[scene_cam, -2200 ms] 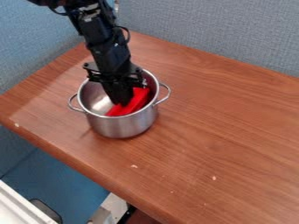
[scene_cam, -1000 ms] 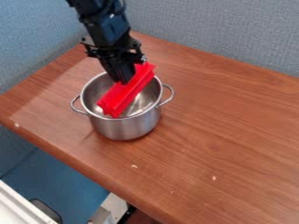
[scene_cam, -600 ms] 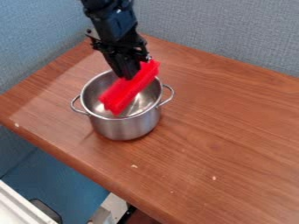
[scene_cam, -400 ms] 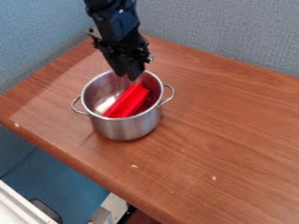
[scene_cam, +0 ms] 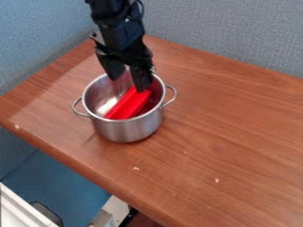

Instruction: Move the red object from the metal pot to the table

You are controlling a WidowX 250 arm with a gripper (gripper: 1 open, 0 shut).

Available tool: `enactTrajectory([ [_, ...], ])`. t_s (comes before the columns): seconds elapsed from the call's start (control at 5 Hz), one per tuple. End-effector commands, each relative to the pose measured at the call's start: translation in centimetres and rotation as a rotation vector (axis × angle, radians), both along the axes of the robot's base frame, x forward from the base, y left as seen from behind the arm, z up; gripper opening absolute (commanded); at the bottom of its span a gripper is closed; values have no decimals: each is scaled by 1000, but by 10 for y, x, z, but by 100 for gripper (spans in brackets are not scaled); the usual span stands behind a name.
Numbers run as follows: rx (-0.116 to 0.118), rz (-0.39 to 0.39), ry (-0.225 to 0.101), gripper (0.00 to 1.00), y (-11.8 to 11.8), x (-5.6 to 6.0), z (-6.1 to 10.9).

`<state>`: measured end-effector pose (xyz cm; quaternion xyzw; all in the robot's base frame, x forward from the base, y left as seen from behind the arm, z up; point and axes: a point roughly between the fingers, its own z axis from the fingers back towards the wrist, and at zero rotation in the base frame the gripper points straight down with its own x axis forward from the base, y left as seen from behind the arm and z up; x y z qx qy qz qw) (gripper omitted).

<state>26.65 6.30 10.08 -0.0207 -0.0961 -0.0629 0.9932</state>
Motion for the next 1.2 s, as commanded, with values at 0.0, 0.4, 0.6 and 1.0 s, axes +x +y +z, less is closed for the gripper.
enactTrajectory([
  [0.0,27,-25,-1,100,-4,4,-5],
  [0.4,40,-40,68,100,-9,11,-37],
  [0.6,52,-42,80,0,-8,14,-45],
  [1.0,26,-38,35,0,-8,10,-26],
])
